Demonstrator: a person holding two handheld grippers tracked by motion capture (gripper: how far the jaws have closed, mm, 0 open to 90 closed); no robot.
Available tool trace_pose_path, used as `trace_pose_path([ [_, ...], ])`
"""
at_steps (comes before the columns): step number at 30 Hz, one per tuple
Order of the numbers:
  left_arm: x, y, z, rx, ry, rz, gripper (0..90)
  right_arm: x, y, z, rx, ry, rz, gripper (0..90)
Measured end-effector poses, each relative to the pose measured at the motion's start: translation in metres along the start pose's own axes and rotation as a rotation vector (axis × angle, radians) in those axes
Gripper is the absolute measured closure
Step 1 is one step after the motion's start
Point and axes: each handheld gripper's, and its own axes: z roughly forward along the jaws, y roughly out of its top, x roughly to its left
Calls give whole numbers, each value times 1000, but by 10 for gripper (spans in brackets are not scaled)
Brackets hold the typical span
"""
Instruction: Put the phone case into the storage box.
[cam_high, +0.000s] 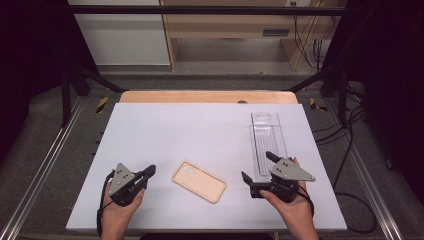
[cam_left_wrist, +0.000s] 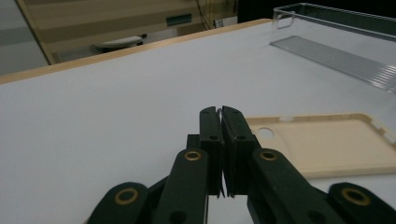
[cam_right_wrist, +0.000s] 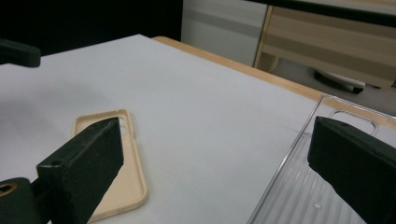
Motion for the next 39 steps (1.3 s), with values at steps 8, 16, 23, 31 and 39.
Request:
trace_pose_path([
  [8,21,-3,-5,-76,92,-54,586,18,2,15,93,67,-48,43],
  [16,24,-3,0,-91,104,-61,202,38,1,33,193,141,-83,43],
  [23,24,-4,2,-87,94,-64,111,53,-3,52,283,178,-116,49],
  [31,24,-5,5,-83,81,-70,97,61,-7,68,361,223,-137,50],
  [39,23,-5,5,-81,77,-69,97,64,-10,75,400,237,-144,51],
])
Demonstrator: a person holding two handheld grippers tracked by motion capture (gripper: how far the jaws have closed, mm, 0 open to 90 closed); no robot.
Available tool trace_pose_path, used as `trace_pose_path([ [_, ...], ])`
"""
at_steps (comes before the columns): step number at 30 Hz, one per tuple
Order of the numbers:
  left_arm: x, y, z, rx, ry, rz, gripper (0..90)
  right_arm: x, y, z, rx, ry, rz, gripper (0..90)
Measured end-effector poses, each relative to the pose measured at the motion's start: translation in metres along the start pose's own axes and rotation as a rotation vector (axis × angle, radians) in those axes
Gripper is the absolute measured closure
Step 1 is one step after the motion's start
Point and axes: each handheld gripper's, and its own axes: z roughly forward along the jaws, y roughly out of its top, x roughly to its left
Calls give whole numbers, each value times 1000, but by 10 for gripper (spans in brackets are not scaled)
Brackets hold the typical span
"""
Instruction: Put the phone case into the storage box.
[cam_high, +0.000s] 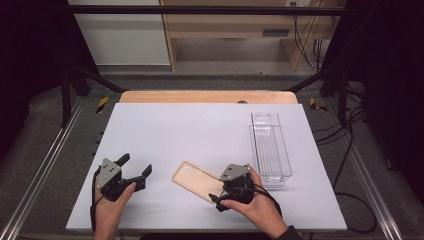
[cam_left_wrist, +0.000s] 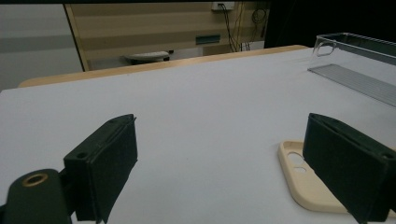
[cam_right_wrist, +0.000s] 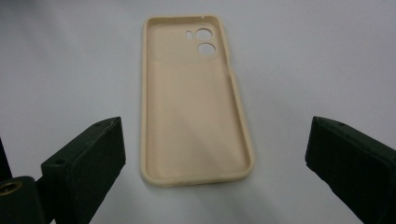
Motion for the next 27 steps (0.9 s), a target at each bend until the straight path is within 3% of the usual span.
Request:
trace_pose_path([
  [14,-1,0,0,-1,-3,-3,98,5,5,9,33,28,-1,51],
  [27,-2,0,1,5,-10,2,98,5,3,29,106,67,7,57],
])
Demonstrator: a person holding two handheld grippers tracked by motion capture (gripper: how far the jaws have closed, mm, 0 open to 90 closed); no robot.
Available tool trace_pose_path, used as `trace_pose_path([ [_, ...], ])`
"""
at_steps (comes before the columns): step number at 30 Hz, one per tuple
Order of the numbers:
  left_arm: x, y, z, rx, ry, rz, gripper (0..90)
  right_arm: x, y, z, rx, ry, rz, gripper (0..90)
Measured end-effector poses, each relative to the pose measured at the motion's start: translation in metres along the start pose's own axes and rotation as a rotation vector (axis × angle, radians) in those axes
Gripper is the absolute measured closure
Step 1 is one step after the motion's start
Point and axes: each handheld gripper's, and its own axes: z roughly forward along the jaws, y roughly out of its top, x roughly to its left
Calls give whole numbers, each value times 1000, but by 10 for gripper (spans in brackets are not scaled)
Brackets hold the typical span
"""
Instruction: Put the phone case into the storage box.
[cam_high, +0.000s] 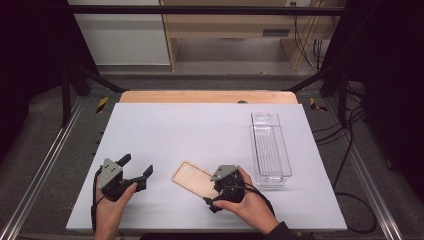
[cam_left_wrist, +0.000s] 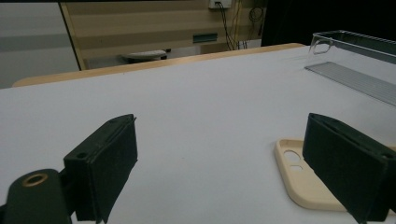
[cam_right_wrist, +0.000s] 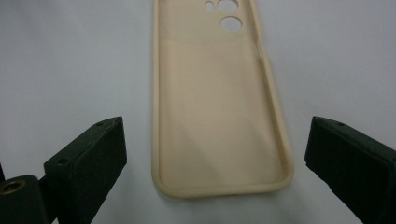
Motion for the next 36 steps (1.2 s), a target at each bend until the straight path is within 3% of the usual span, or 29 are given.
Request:
trace_pose_path([
  [18,-1,0,1,0,-5,0,98,-9,1,22,32,34,8,58],
  [36,-1,0,1,-2,-13,-1,83,-7,-1,29,31,40,3,47],
])
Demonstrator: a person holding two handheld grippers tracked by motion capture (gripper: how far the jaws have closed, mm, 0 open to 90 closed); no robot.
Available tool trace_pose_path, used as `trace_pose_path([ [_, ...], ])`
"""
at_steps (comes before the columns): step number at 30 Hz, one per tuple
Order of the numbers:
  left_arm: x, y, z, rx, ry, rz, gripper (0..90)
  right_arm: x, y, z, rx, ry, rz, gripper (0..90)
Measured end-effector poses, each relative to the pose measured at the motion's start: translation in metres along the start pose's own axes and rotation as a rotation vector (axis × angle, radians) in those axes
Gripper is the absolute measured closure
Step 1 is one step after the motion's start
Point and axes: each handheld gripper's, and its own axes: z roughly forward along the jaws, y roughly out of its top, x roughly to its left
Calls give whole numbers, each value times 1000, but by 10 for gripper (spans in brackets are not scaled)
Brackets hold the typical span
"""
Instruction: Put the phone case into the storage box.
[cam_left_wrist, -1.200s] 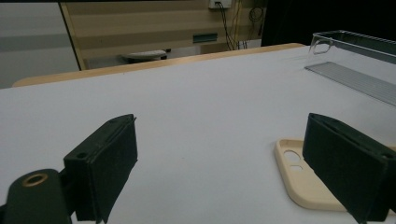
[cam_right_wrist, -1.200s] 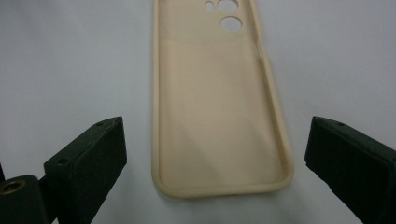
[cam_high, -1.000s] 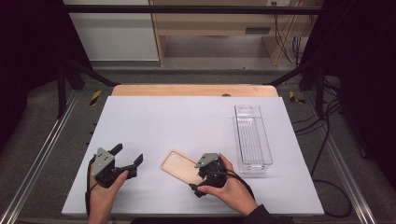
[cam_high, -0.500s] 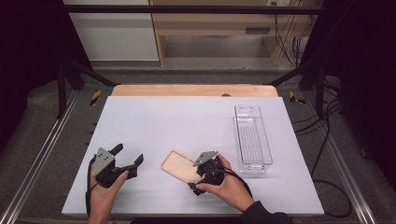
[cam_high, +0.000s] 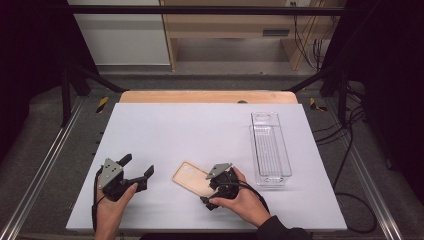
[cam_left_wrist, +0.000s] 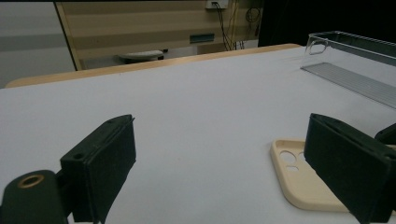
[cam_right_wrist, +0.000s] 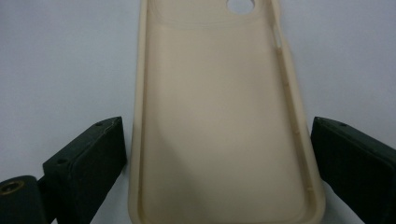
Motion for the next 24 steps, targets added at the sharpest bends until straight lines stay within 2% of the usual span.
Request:
trace_pose_path([
  [11,0,0,0,1,-2,-1,75,1,-2,0,-11,-7,1,48],
  [16,0,0,0,1,-2,-1,75,-2,-4,-2,-24,-6,-2,100],
  [24,-1,0,1,3,-3,2,75,1,-4,-3,-23,-21,-1,112],
])
